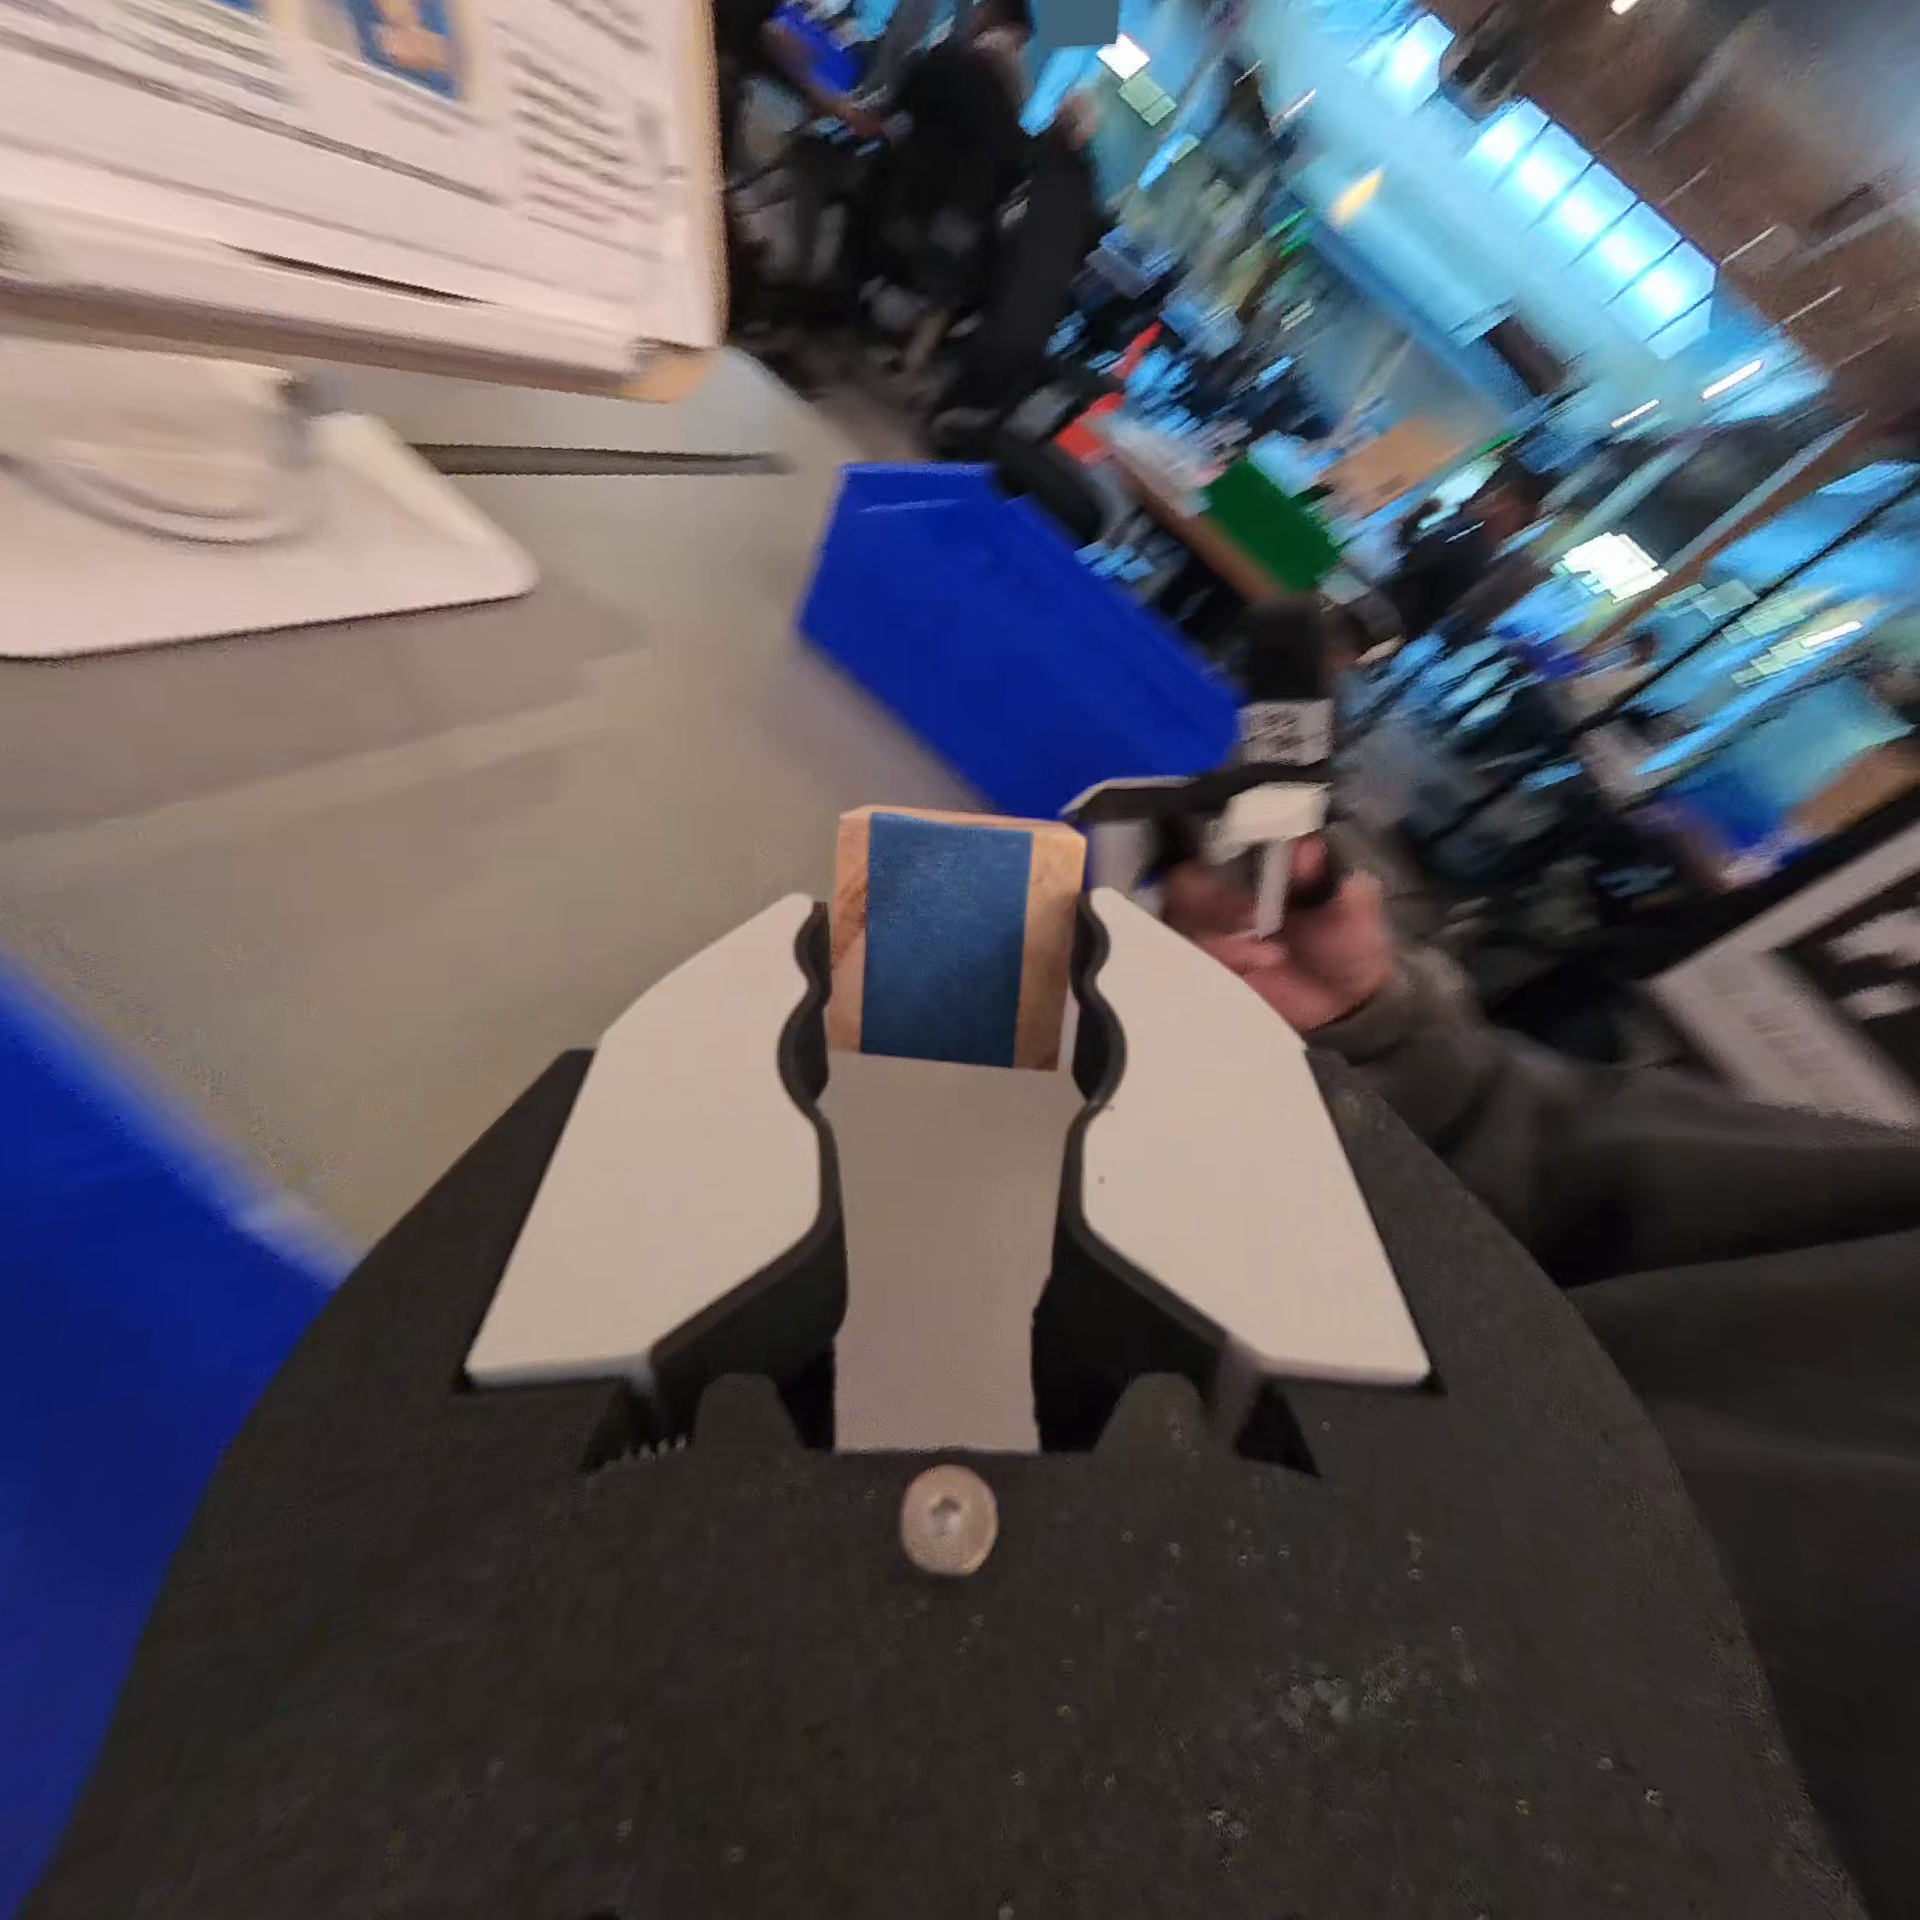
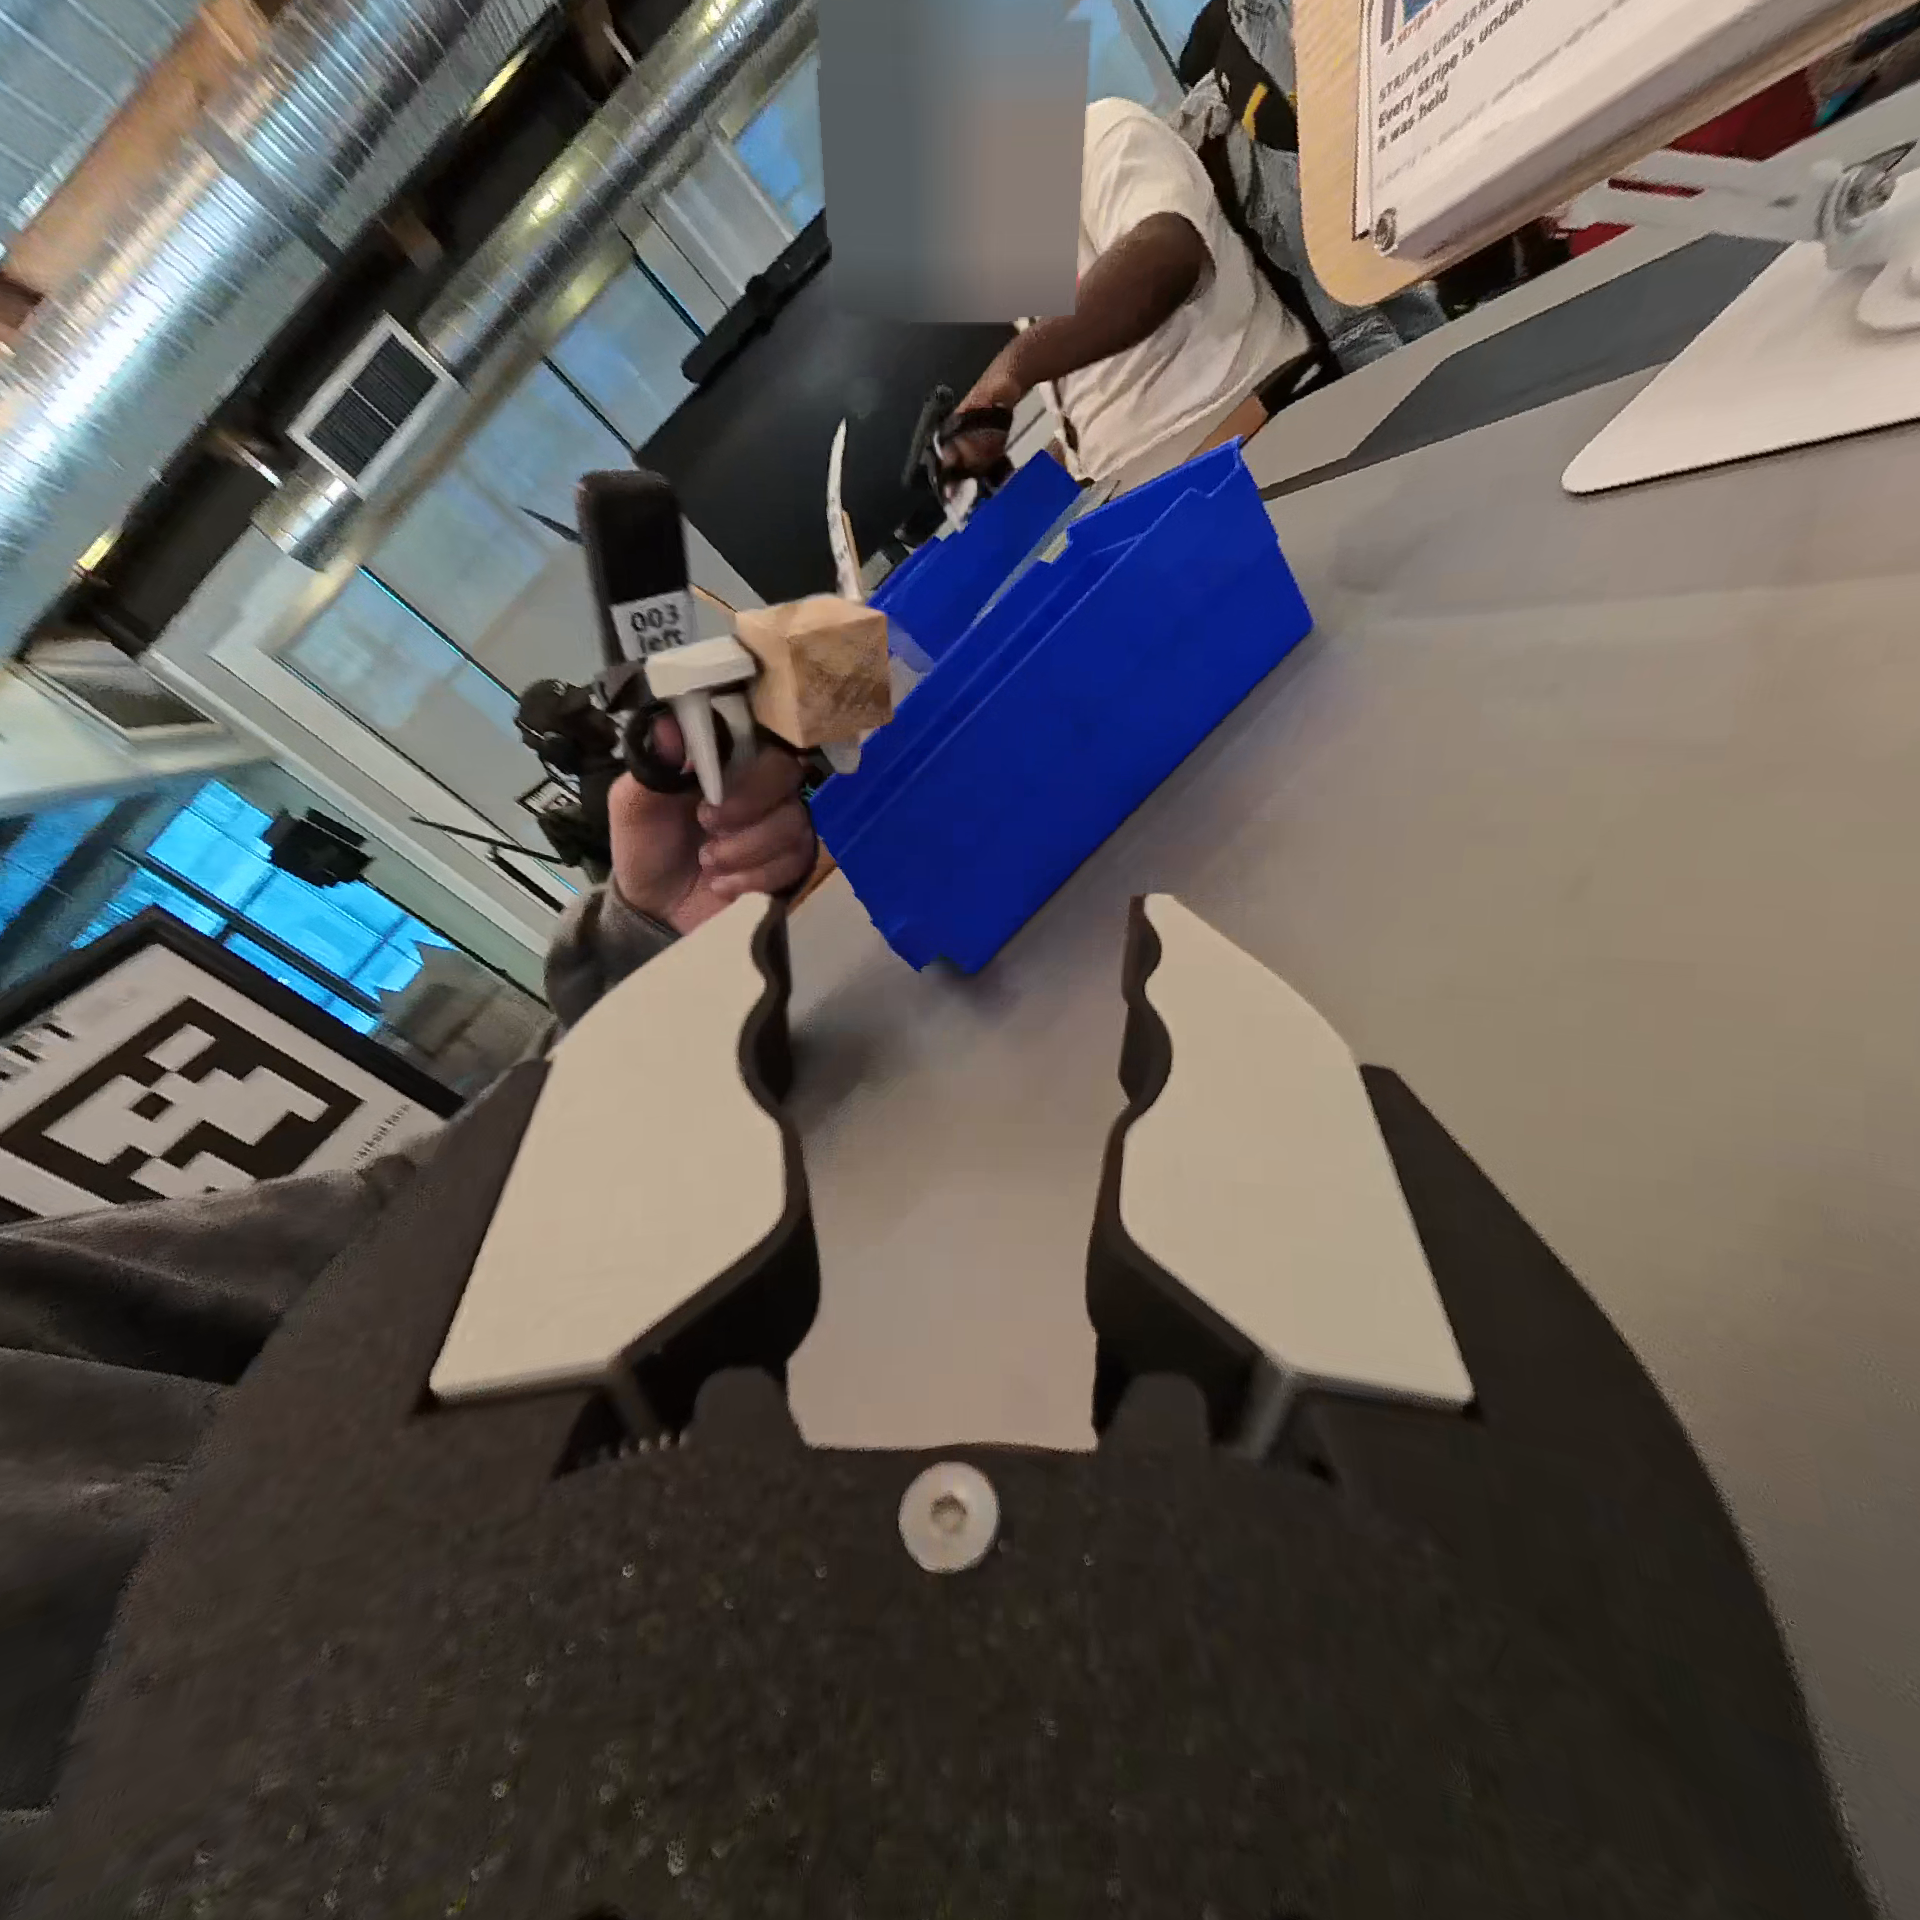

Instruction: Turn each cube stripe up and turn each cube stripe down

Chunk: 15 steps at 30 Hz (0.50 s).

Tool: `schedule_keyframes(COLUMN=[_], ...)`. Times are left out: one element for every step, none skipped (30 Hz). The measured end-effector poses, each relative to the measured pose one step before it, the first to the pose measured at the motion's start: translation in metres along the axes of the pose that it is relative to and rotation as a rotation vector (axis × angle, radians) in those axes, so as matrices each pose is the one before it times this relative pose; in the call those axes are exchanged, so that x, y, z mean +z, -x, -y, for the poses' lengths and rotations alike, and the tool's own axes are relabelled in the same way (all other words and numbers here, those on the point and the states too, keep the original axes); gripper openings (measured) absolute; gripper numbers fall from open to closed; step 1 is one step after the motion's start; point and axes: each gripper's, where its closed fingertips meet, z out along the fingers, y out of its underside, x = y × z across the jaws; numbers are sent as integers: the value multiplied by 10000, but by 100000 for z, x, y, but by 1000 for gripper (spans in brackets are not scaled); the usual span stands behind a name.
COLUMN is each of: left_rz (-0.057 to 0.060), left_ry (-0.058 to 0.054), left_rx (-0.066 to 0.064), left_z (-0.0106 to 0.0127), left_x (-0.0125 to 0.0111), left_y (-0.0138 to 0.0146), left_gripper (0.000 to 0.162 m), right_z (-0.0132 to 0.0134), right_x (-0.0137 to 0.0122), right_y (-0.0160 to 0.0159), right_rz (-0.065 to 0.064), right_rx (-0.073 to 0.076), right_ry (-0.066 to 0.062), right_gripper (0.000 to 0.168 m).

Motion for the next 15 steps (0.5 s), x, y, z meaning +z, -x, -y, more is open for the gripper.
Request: schedule_keyframes(left_rz=[-795,-739,-638,-421,-196,-135,-230,-282,-31,164,47,-69,-8,192,93], left_ry=[-283,-273,-149,-74,-56,-132,-198,-140,5,94,-117,-146,20,-10,61], left_rx=[-610,-591,-518,-430,-341,-309,-322,-286,-273,-266,-238,-176,-93,-61,-33], left_z=[145,-65,-364,-580,-654,-588,-503,-523,-662,-633,-303,-194,-289,-189,-191], left_x=[1200,1242,1230,1197,1080,944,786,684,593,461,298,235,239,160,165], left_y=[-1324,-1097,-830,-412,-36,90,10,-34,351,598,416,227,285,485,292], left_gripper=[43,43,43,43,43,43,43,43,43,43,43,43,43,43,43], right_z=[70,62,71,26,-42,-104,-103,-92,-100,-114,-111,-158,-207,-179,-113], right_x=[-44,15,68,131,198,241,259,242,226,204,162,149,137,113,106], right_y=[179,292,382,441,449,438,403,313,129,-44,-172,-301,-431,-483,-402], right_rz=[107,141,165,189,212,234,261,259,181,109,37,-43,-157,-215,-176], right_rx=[191,161,146,133,160,227,283,315,308,267,219,102,-10,-79,-102], right_ry=[-55,-62,-80,-81,-62,-45,-74,-105,-105,-109,-93,-36,22,39,5], right_gripper=[63,65,67,69,72,75,78,79,81,82,83,82,82,81,81])
